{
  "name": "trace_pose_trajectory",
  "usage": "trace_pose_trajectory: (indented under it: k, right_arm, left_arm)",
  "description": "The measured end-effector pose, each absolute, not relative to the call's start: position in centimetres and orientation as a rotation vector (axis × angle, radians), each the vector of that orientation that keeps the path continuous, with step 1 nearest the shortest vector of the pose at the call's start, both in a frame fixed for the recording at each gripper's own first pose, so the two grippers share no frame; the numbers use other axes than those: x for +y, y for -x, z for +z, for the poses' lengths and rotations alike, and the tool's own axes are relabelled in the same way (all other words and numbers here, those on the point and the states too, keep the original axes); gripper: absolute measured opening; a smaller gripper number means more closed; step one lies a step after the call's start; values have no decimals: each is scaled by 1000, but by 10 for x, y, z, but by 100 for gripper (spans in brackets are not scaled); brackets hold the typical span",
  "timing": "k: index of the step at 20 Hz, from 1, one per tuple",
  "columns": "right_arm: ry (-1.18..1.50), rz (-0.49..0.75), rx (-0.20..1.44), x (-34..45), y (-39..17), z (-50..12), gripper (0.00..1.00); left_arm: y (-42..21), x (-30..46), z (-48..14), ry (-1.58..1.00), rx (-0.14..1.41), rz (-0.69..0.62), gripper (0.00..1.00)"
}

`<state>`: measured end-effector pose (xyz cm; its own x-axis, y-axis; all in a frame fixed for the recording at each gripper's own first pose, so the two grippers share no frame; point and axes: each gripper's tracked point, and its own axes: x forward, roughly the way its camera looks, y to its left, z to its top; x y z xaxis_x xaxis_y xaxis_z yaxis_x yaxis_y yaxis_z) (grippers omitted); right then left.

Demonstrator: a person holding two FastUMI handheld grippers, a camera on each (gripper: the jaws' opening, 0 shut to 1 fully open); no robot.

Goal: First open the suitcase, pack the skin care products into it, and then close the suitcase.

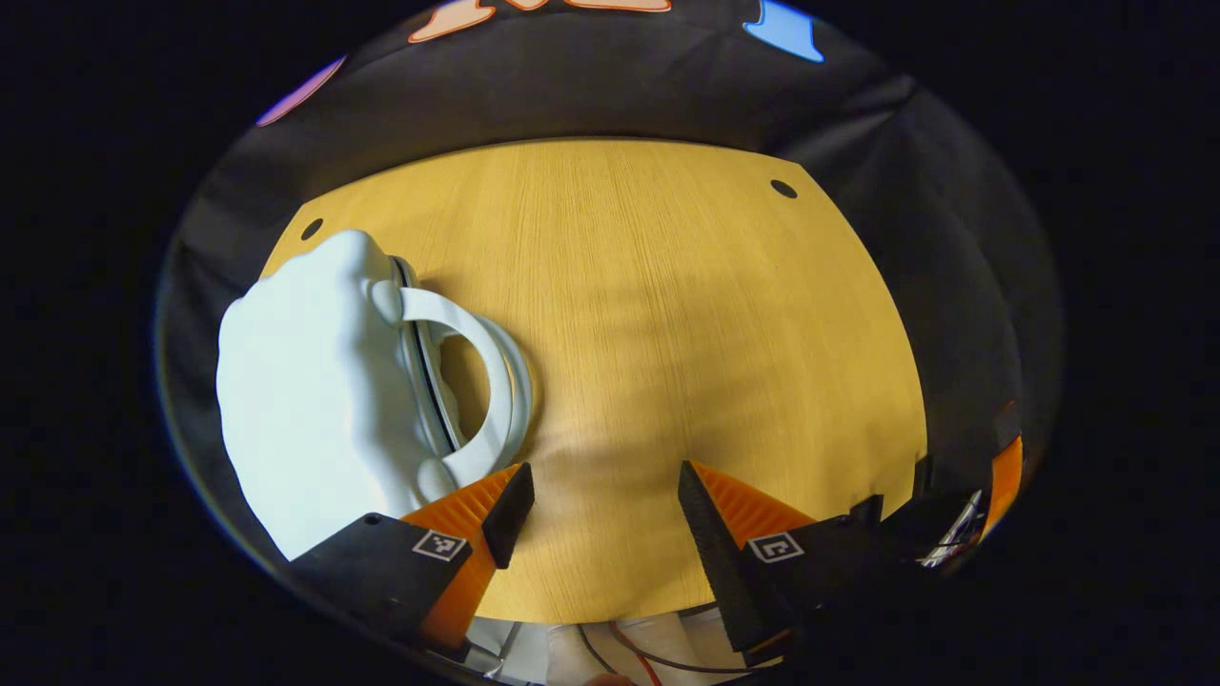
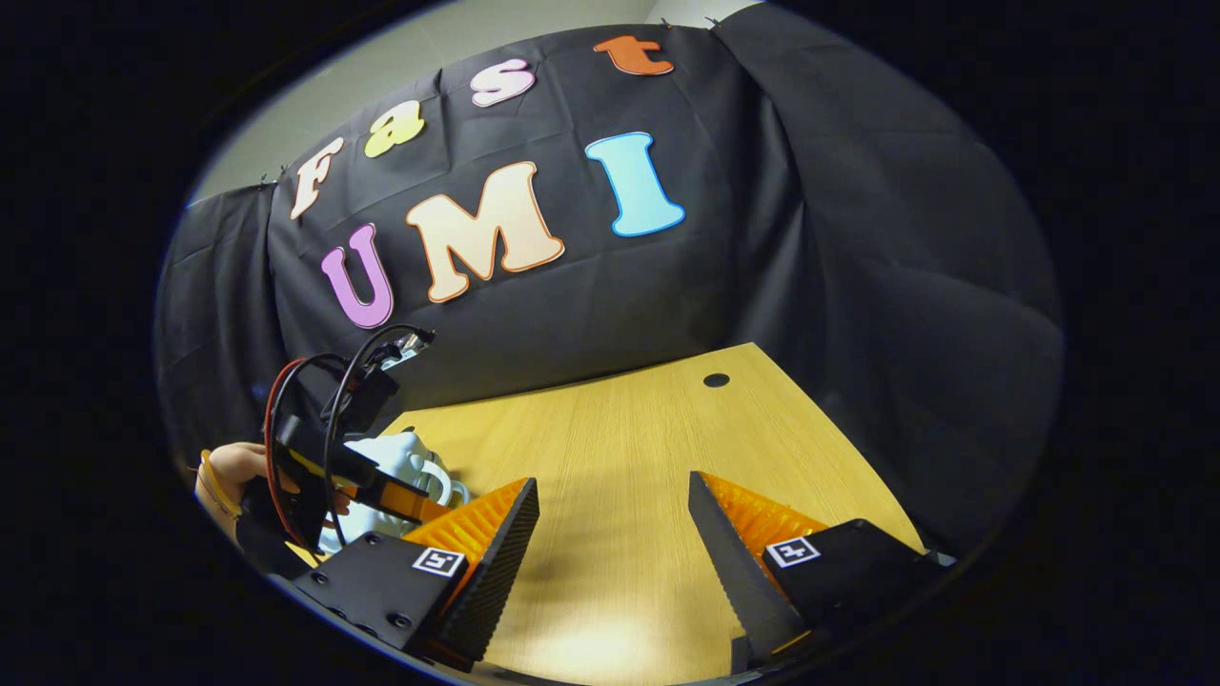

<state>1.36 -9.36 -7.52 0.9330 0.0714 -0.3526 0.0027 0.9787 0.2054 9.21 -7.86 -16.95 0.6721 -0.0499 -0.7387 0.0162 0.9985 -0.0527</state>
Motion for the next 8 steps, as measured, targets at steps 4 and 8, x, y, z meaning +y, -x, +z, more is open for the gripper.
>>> trace_pose_trajectory:
  k: [4, 8]
  right_arm:
    - [-215, 48, 362, -98, -16, -73, 99]
    - [-216, 67, 364, -100, -19, -74, 99]
  left_arm:
    - [-82, -81, -164, 43, 782, -36, 91]
    - [-68, -81, -162, 41, 769, -27, 91]
